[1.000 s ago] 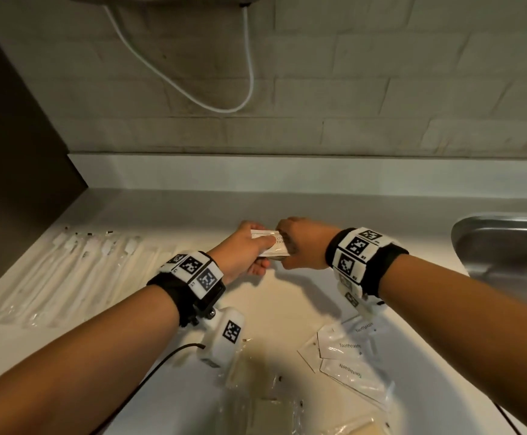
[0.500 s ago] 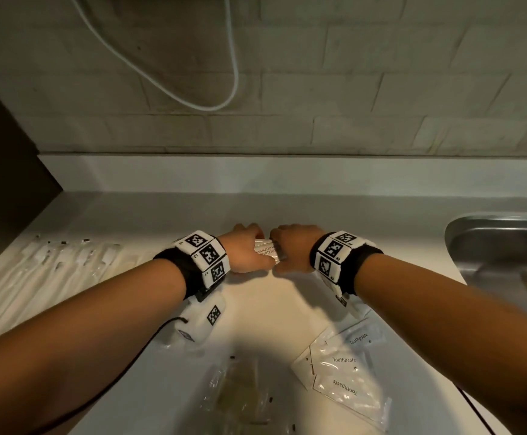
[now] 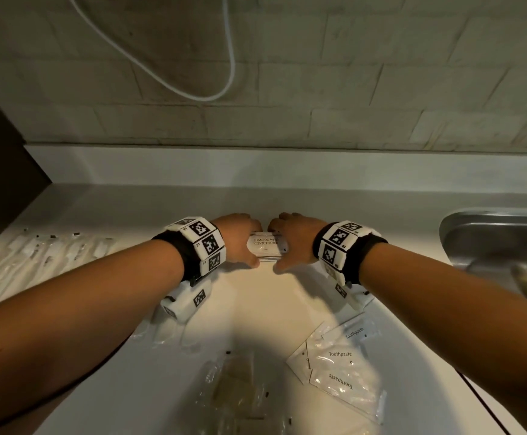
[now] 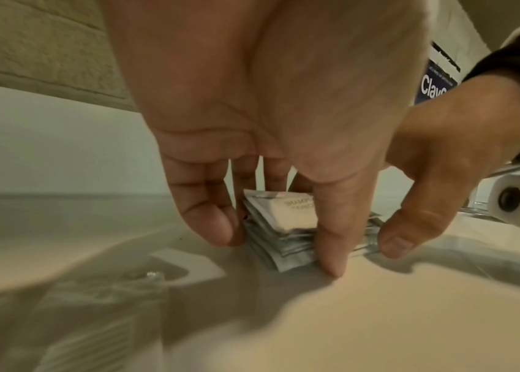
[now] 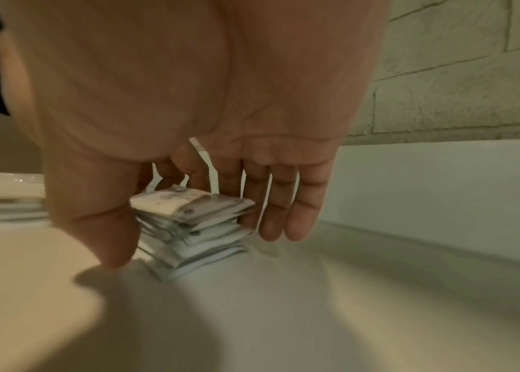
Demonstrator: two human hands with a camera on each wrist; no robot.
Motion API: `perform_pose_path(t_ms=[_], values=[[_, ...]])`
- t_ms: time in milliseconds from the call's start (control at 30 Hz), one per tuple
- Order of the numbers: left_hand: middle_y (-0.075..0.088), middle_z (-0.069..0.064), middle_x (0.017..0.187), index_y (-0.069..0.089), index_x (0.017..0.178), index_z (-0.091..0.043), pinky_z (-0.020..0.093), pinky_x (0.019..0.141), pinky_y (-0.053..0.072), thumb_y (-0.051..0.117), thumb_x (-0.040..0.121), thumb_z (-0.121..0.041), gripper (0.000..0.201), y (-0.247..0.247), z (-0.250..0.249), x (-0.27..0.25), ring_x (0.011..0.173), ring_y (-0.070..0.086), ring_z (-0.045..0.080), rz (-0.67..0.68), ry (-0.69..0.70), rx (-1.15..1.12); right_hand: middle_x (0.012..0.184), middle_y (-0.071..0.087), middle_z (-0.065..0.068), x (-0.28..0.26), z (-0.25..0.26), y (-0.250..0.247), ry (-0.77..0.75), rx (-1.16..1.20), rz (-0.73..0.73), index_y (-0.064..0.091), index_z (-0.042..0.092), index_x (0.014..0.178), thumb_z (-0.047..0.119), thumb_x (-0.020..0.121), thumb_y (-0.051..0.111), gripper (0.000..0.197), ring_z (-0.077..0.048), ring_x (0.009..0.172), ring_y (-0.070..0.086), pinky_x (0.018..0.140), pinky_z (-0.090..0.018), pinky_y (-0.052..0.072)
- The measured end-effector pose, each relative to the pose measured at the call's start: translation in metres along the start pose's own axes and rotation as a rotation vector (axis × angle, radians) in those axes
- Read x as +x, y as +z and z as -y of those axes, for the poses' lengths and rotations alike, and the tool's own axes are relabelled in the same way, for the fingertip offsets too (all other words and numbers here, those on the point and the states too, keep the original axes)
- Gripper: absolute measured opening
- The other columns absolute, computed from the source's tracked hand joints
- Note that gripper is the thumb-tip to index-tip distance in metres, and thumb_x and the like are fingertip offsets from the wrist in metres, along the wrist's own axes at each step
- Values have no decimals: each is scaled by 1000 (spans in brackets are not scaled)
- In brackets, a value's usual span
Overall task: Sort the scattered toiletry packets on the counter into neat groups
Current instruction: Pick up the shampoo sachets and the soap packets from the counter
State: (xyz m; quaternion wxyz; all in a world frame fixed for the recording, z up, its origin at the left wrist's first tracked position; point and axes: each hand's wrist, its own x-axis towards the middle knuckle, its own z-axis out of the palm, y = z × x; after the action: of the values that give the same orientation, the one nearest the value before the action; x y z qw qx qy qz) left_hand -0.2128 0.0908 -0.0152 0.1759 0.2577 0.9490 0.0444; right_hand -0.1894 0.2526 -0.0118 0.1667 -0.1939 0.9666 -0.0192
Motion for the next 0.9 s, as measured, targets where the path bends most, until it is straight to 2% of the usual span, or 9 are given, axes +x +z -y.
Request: perform_pose_path(t_ms=[167,367,767,900], values=[[56,4,110,52,125,-20,35,83,52,82,63,-37,71,2,1,3,96,61,26,-20,7,4,114,52,-5,-2,-5,0,6,8,19,48,16,128,45,68,78,74,-26,99,57,80,-31,46],[64,5,106,62,113,-18,33,79,53,80,63,-32,55,-1,1,5,93,63,27,-25,0,24,102,50,-2,1,-7,2,34,39,28,54,14,117,42,68,78,61,-21,85,54,68,-28,41],[67,4,100,65,102,-17,31,73,53,81,60,-33,47,2,4,9,86,64,25,-64,-11,5,96,49,0,9,-11,2,31,60,24,57,14,111,39,68,78,55,-20,84,53,69,-29,43],[66,4,100,65,103,-17,33,74,53,81,61,-33,48,3,3,9,85,64,25,-58,-14,12,101,50,-3,9,-10,2,33,53,35,56,13,113,39,69,78,56,-21,86,53,71,-30,45]])
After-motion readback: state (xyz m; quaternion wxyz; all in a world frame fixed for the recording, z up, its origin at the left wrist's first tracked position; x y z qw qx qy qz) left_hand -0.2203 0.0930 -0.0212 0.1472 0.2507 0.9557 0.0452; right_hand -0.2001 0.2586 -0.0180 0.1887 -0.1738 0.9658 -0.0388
